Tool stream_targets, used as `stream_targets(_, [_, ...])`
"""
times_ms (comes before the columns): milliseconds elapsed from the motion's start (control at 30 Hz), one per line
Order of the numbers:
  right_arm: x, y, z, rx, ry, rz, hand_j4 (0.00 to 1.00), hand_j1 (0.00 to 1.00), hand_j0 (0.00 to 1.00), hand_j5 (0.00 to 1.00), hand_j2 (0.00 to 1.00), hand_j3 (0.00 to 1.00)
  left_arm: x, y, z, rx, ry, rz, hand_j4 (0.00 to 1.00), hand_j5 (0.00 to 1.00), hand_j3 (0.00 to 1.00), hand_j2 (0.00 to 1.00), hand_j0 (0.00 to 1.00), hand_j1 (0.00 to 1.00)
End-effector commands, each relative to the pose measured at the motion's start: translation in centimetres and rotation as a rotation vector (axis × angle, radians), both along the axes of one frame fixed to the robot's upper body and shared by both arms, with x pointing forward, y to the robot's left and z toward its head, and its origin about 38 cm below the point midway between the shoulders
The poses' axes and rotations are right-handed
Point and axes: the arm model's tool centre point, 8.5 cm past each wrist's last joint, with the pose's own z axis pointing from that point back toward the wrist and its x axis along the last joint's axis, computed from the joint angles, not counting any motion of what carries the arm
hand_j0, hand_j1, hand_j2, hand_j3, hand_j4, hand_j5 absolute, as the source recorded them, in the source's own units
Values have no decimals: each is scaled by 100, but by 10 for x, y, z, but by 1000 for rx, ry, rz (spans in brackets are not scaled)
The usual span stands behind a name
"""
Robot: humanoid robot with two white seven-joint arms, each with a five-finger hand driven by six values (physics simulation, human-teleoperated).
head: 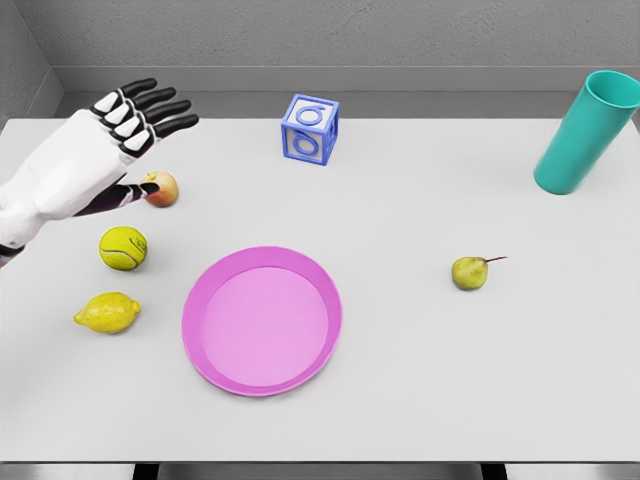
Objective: Put the lemon on the plate with left arm
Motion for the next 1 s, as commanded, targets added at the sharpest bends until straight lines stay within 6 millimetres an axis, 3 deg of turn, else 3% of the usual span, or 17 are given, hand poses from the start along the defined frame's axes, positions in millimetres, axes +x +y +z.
stream_targets(0, [2, 0, 0, -2, -5, -3, 100, 100, 100, 100, 100, 100, 0, 1, 2, -6, -2, 2, 100, 100, 100, 100, 100, 100])
stream_targets(133, [-3, 0, 0, 1, 6, 1, 100, 100, 100, 100, 100, 100, 1, 8, 4, 37, -3, 15, 100, 100, 100, 100, 100, 100])
stream_targets(233, [-3, 0, 0, 0, 6, 0, 100, 100, 100, 100, 100, 100, -3, 35, 18, 172, 2, 46, 100, 100, 100, 100, 100, 100])
stream_targets(300, [-3, 0, 0, 0, 6, 0, 100, 100, 100, 100, 100, 100, -12, 49, 12, 259, 53, 58, 100, 100, 100, 100, 100, 100])
stream_targets(367, [-3, 0, 0, 0, 6, 0, 100, 100, 100, 100, 100, 100, -16, 62, 20, 348, 76, 71, 100, 100, 100, 100, 100, 100])
stream_targets(500, [-3, 0, 0, 0, 6, 0, 100, 100, 100, 100, 100, 100, -22, 66, 7, 288, 154, 64, 100, 100, 100, 100, 100, 100])
stream_targets(600, [-3, 0, 0, 0, 6, 0, 100, 100, 100, 100, 100, 100, -31, 68, 34, 236, 194, 31, 100, 100, 100, 100, 100, 100])
stream_targets(667, [-3, 0, 0, 0, 6, 0, 100, 100, 100, 100, 100, 100, -32, 67, 37, 151, 235, 17, 100, 100, 100, 100, 100, 100])
stream_targets(833, [-3, 0, 0, 0, 6, 0, 100, 100, 100, 100, 100, 100, -40, 71, 8, 210, 598, -24, 100, 100, 100, 100, 100, 100])
stream_targets(967, [-3, 0, 0, 0, 6, 0, 100, 100, 100, 100, 100, 100, -40, 76, 1, 289, 646, -11, 100, 100, 100, 100, 100, 100])
